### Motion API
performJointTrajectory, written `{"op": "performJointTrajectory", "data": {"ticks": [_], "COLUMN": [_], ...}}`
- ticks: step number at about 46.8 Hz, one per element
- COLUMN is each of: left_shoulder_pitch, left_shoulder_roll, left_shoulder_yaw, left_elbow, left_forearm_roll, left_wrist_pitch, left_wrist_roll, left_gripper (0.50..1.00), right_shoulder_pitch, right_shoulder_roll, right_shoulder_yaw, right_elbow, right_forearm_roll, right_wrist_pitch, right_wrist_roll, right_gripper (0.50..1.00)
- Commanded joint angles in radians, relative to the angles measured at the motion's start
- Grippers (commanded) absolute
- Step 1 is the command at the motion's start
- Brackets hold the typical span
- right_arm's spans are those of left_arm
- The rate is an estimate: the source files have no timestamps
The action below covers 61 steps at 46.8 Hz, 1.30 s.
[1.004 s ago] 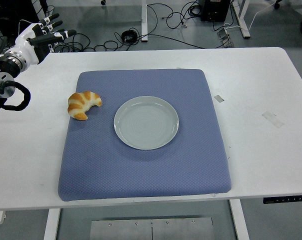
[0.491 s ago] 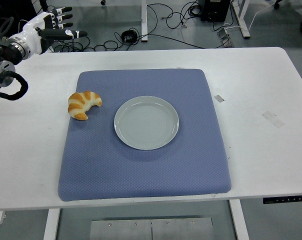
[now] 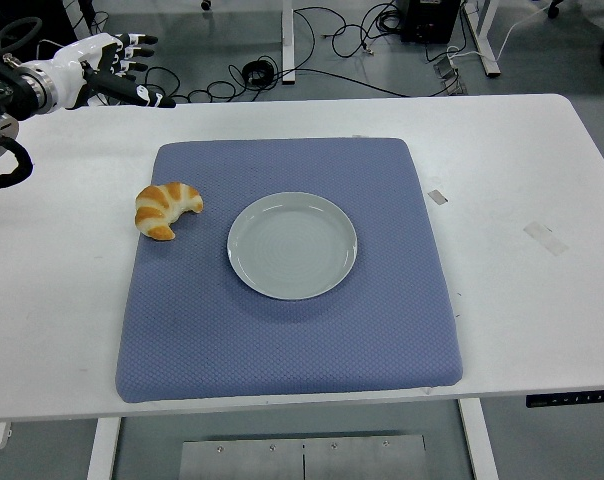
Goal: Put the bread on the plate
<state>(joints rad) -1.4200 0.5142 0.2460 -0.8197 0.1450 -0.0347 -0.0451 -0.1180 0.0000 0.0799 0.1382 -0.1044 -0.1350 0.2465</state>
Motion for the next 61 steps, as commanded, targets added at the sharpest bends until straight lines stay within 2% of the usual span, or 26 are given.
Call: {"op": "performJointTrajectory", "data": {"ticks": [1, 8, 14, 20, 34, 48, 61], "left_shoulder_pitch": [-0.003, -0.017, -0.023, -0.036, -0.062, -0.056, 0.001], "left_shoulder_roll": [0.0, 0.001, 0.015, 0.038, 0.093, 0.102, 0.098], "left_shoulder_yaw": [0.025, 0.061, 0.062, 0.081, 0.153, 0.188, 0.184], "left_elbow": [-0.016, -0.076, -0.125, -0.183, -0.306, -0.311, -0.303], "left_forearm_roll": [0.002, 0.05, 0.077, 0.085, 0.093, 0.093, 0.093], "left_wrist_pitch": [-0.001, -0.001, -0.001, 0.001, 0.006, 0.012, 0.029], "left_wrist_roll": [0.001, 0.002, 0.034, 0.06, 0.077, 0.077, 0.071], "left_gripper": [0.969, 0.969, 0.966, 0.965, 0.963, 0.963, 0.96], "right_shoulder_pitch": [0.0, 0.0, -0.002, 0.0, 0.0, 0.0, 0.0], "right_shoulder_roll": [0.0, 0.0, 0.0, 0.0, 0.0, 0.0, 0.0], "right_shoulder_yaw": [0.0, 0.0, 0.0, 0.0, 0.001, 0.0, 0.0], "right_elbow": [0.0, 0.0, 0.0, 0.0, 0.0, 0.0, 0.0], "right_forearm_roll": [0.0, 0.0, 0.0, 0.0, 0.0, 0.0, 0.0], "right_wrist_pitch": [0.0, 0.0, 0.0, 0.0, 0.0, 0.0, -0.001], "right_wrist_roll": [-0.001, 0.0, -0.001, 0.0, 0.0, 0.0, 0.0], "right_gripper": [1.0, 1.0, 1.0, 1.0, 1.0, 1.0, 1.0]}}
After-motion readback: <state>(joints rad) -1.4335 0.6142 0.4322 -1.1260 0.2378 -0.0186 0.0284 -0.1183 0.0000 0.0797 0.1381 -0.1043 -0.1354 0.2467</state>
